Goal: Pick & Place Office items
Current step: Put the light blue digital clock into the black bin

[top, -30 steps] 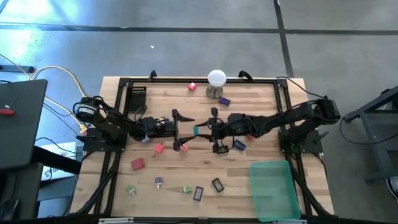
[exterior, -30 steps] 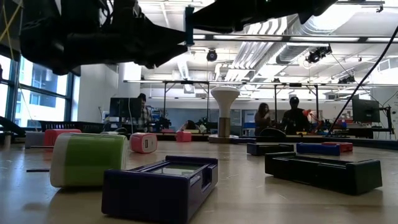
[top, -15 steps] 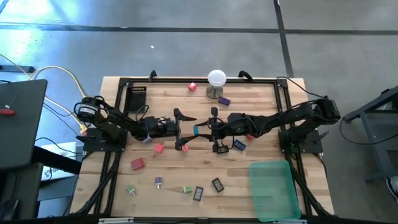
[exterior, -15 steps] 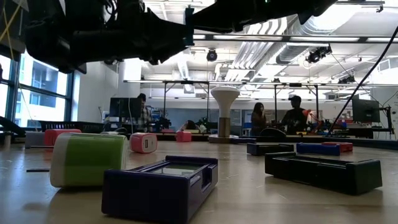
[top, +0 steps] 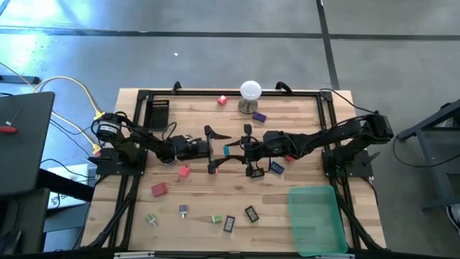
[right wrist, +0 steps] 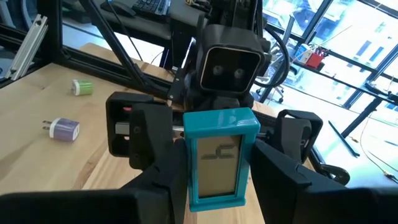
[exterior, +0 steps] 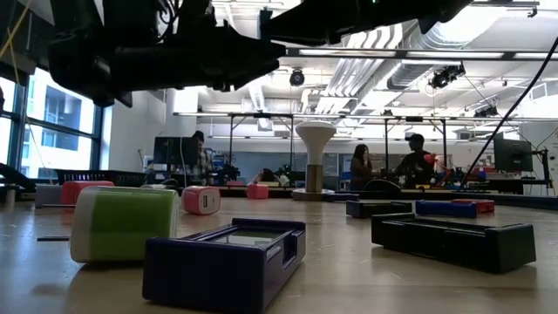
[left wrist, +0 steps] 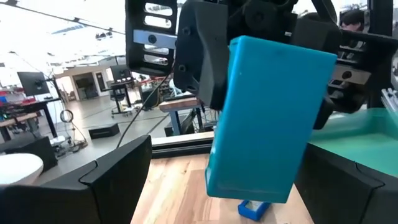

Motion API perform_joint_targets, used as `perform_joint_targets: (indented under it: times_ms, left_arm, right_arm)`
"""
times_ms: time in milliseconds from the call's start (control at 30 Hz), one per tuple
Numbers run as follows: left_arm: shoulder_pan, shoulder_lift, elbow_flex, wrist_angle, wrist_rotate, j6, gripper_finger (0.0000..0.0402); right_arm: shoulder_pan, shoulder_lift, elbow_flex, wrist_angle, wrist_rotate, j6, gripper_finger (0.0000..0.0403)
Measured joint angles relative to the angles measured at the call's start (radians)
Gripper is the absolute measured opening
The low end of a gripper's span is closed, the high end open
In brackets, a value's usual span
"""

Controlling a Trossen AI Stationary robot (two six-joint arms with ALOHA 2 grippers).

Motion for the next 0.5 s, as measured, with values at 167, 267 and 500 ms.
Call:
perform_joint_targets:
  times_ms: [167,267,500]
  left_arm:
    - [0.000,0.000,0.000,-0.010,0.000,-0.026,0.0332]
    - [0.000,0.000,0.000,-0.011,0.000,-0.027,0.0299]
    - [-0.001,0.000,0.000,-0.016,0.004,-0.041,0.0196]
  right_arm:
    - [0.000,0.000,0.000,-0.012,0.000,0.000,0.0133]
    - [0.000,0.000,0.000,-0.014,0.000,0.000,0.0133]
    - [-0.001,-0.001,0.000,-0.034,0.005,-0.001,0.0133]
